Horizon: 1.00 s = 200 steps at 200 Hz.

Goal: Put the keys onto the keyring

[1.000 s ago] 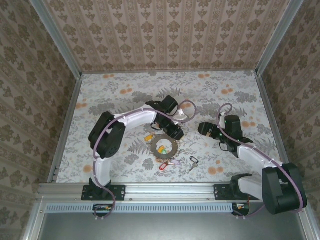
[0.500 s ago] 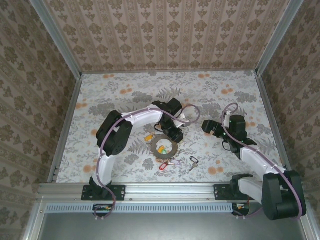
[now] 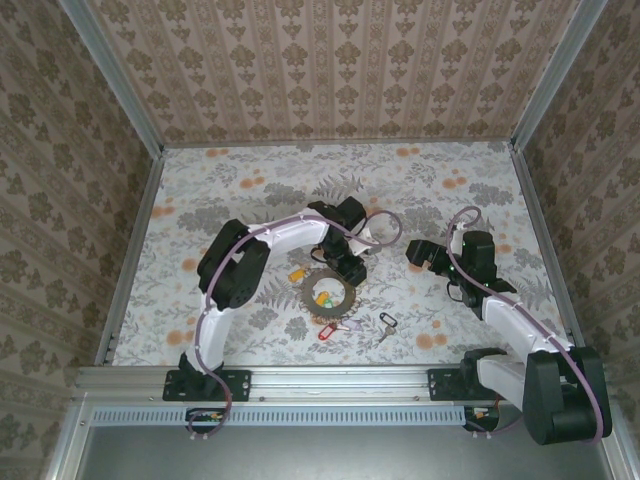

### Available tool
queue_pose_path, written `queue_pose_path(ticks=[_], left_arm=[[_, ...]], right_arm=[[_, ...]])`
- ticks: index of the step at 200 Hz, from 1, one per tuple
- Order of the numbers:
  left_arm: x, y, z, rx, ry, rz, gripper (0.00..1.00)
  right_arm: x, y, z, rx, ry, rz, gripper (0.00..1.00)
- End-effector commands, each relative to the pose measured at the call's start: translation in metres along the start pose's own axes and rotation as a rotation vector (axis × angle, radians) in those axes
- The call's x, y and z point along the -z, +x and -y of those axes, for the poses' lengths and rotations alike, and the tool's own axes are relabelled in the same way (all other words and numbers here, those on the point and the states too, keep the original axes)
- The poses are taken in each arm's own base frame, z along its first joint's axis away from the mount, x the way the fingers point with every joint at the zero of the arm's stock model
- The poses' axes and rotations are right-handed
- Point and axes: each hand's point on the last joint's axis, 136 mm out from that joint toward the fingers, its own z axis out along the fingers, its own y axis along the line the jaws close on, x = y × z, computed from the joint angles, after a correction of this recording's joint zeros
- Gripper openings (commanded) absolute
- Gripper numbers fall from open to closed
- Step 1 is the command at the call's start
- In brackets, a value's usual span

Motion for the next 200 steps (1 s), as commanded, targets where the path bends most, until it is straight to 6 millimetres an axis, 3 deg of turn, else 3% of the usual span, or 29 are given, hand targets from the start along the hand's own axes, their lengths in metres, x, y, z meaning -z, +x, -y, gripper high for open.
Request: queue_pose_path(ticks=[1,200], left_arm=[[-0.005,0.004,0.006,-0.024,0.019,-0.036,0.28],[-0.011,0.014,0.023,-0.113,0.023,-0.089,0.23]], right_arm=[[0.003,0.002,0.001,0.004,-0.005,-0.002,0.96],[0.01,-0.005,0.006,0.011,0.009,0.03,0.97]])
